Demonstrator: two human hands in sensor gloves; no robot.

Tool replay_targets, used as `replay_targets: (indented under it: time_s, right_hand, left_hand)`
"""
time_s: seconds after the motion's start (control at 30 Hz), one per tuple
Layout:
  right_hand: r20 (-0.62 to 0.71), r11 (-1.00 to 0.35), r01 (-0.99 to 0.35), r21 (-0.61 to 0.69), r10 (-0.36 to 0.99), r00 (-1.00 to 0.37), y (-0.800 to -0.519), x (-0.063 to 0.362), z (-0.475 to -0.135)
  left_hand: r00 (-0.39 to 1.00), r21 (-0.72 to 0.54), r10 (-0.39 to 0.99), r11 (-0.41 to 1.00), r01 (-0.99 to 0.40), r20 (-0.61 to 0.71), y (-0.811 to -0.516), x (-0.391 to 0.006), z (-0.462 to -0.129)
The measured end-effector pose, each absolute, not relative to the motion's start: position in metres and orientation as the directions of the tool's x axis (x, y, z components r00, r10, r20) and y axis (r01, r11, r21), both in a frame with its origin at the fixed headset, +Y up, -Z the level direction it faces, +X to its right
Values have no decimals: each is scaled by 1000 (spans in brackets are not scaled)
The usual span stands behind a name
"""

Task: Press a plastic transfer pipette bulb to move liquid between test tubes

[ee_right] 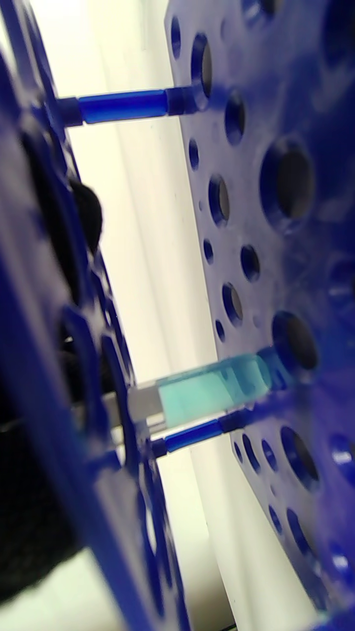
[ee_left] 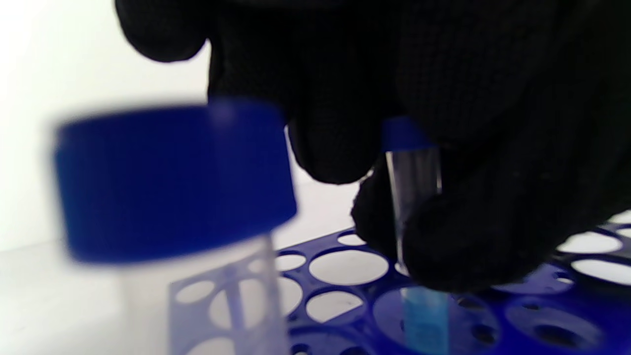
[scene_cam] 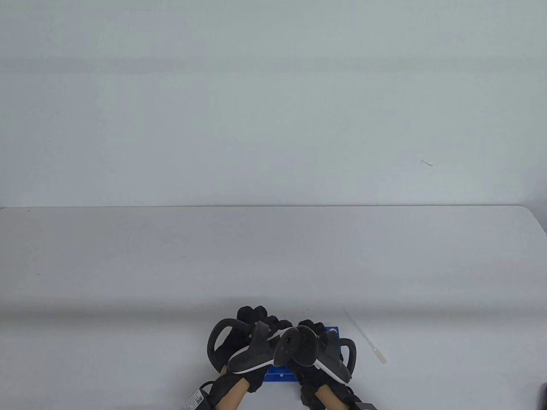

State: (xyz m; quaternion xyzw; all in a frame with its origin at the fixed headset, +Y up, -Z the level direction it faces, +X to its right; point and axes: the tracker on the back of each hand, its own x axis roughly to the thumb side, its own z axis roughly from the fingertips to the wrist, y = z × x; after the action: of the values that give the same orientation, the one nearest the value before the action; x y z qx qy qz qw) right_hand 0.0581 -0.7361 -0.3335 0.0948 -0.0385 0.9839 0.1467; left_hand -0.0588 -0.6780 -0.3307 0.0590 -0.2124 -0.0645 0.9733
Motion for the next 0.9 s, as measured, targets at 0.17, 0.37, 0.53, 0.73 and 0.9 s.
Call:
replay_targets:
  time_s: [0.17,0.37,0.53,0.73,0.9]
  right_hand:
    - [191,-956,-289,-56,274,-943,-736,58,-334]
    - [192,-954,-294,-54,279,-941,-737,59,-334]
    - [195,-954,-293,-57,277,-941,-737,59,-334]
    - [190,-954,-294,-62,278,-942,-737,59,-334]
    - [197,-953,-294,-67,277,-941,-738,59,-334]
  left_hand:
    - [917,190,-136,979,68,374,-682,-61,-330]
    - [933,127,-98,990,57,347,-684,-65,-328]
    - [930,77,-38,997,10,366,-683,-67,-329]
    - [957,191,-83,981,30,278,-685,-64,-326]
    - [954,121,-73,992,39,289,-682,-62,-319]
